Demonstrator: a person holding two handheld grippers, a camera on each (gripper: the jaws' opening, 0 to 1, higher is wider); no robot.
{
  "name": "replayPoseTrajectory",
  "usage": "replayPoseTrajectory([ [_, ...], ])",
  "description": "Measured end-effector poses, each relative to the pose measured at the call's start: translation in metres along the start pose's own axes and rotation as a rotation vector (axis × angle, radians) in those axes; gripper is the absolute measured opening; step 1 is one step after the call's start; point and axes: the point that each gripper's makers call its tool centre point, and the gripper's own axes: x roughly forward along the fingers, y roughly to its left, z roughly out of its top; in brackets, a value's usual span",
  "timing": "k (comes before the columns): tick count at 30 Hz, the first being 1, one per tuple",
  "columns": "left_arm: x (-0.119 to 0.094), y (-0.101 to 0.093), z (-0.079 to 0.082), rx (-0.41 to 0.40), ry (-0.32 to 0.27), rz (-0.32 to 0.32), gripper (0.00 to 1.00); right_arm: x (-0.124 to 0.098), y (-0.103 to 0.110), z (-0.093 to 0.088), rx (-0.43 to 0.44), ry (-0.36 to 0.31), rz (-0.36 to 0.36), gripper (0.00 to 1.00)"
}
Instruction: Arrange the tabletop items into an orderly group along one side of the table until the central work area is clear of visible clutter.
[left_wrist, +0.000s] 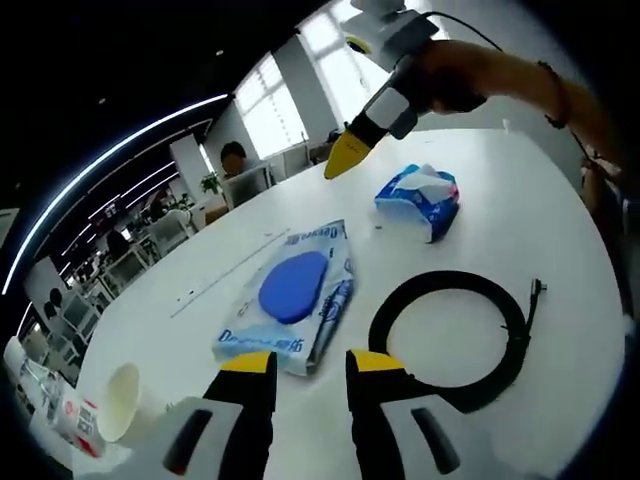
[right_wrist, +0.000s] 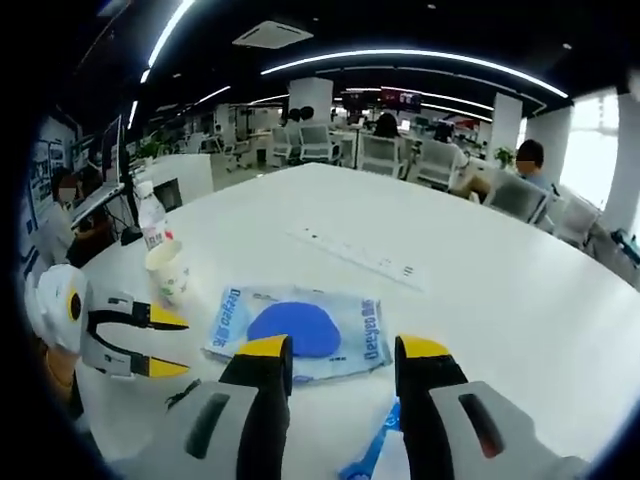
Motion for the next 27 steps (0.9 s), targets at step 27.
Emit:
replayPoseTrajectory([
  [27, 0.016, 0.009, 0.001, -0.418, -0.005, 0.023, 0.19, 0.059, -0.04, -0.008, 0.066, 0.175, -0.025, 0.37],
])
